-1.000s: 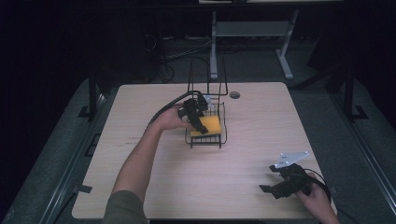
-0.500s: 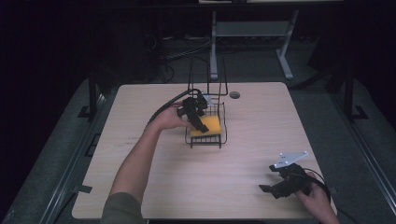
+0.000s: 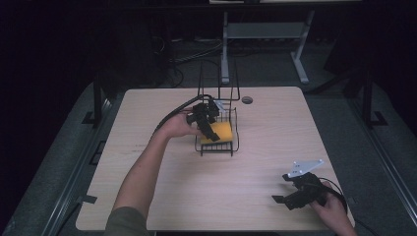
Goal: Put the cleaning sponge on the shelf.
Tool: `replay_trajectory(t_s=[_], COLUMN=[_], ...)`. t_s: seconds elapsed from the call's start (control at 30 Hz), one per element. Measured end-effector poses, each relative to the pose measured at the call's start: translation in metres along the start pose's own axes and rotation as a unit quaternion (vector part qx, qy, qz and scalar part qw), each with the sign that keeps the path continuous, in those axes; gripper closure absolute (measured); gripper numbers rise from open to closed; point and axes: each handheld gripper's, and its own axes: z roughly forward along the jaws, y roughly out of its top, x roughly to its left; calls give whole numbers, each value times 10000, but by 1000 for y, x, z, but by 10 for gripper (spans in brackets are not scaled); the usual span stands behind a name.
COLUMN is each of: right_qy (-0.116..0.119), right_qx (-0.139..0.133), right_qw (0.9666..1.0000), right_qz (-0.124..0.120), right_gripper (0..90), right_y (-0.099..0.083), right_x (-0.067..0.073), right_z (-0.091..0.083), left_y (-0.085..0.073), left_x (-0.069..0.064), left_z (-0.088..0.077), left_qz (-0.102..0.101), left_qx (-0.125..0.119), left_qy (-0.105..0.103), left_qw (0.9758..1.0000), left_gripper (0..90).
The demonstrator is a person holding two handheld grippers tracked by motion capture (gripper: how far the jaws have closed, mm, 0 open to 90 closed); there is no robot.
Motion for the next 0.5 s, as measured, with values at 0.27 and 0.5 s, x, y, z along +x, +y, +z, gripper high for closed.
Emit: replay_trajectory(t_s=[0.27,0.5], right_qy=[-18,-17], right_qx=[13,35], right_qw=[10000,10000], right_qz=[-25,-48], right_gripper=[137,137], right_y=[1,2], right_x=[1,2], right_z=[0,1], left_y=[0,-2], left_x=[-3,-7], left_z=[-3,-4], left_qz=[65,96], left_qx=[39,48], left_qy=[36,55], left_qw=[10000,9999], left_gripper=[178,178])
